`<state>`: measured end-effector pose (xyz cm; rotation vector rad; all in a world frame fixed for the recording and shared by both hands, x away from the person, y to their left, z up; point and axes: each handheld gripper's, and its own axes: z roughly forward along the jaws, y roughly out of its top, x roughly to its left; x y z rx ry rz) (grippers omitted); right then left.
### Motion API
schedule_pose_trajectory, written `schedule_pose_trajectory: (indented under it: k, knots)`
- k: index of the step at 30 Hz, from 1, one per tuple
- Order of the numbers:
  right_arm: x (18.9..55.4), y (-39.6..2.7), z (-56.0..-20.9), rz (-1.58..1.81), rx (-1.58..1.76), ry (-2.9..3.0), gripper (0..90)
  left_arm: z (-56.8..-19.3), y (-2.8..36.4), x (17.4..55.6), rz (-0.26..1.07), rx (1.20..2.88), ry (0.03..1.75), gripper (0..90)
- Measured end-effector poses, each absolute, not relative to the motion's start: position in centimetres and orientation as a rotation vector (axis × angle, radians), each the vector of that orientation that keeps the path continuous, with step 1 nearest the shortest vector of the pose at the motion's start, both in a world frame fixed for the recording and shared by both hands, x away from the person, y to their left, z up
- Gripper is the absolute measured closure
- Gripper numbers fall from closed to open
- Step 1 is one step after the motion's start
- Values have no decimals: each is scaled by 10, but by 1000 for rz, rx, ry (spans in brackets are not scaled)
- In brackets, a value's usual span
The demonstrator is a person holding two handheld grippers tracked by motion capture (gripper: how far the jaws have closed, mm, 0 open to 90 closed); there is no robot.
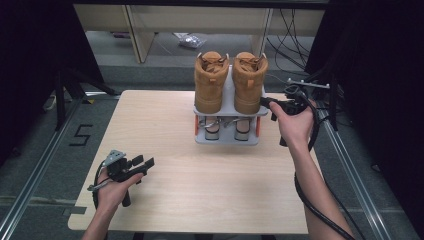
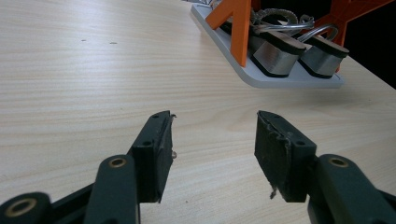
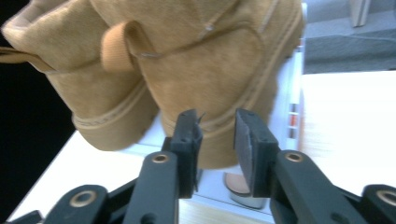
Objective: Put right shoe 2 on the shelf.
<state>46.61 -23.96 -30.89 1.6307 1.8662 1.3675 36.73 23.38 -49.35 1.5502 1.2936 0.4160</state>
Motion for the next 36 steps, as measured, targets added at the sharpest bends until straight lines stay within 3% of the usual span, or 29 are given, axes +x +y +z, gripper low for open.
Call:
schedule_pose_trajectory:
  k: [3,15,36]
  knots:
    - [460,-248,-314,1355,1631,1849,633,-494,234,367,420,1554,1292,461]
    - [436,-278,-345,1341,1632,1843,596,-496,238,363,444,1545,1302,460]
    - [391,-314,-408,1374,1724,1775,576,-495,241,360,455,1529,1311,461]
